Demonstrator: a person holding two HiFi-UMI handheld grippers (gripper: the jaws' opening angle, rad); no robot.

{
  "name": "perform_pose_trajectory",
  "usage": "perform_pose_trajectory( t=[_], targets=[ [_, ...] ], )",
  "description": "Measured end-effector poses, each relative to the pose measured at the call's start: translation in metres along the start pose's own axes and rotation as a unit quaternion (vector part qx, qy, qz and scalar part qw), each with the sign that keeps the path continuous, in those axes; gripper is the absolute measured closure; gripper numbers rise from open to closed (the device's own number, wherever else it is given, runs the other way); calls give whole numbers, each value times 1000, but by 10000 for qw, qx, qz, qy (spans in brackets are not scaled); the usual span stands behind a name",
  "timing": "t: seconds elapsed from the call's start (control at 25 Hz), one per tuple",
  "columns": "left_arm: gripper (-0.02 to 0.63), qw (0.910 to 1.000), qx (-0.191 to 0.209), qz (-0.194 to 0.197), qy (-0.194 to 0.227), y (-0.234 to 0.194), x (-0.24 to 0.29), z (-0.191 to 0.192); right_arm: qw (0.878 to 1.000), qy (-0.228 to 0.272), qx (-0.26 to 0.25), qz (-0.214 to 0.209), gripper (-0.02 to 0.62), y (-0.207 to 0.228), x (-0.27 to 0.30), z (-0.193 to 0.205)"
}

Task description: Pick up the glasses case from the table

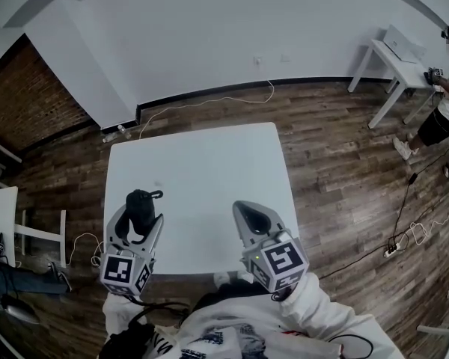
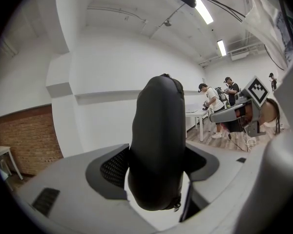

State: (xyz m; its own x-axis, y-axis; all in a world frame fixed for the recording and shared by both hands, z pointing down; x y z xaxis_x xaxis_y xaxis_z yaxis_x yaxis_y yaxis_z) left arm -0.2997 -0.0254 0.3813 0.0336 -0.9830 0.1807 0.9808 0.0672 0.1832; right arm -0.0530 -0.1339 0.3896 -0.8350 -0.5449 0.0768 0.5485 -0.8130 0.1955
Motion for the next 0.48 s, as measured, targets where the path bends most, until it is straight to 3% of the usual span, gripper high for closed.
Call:
perform_pose_trajectory(
  t=[0.48],
  targets=[
    [264,10000,14,-54,6,10,-2,-5,9998,109,-122,72,595,5,-13,-6]
  ],
)
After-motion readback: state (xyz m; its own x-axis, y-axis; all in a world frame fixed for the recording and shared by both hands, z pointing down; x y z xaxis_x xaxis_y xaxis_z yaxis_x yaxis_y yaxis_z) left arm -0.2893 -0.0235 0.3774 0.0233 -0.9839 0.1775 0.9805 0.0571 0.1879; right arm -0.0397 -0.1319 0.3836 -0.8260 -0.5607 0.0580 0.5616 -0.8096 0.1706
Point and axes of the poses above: the fingertips, and each gripper's own axes: x forward along the fingers, y to its right, z out of its underside, the point moved 6 cm from there along -x, backward along the fingers, and after that the axes turned 5 degrees about y, right-handed, at the moved point
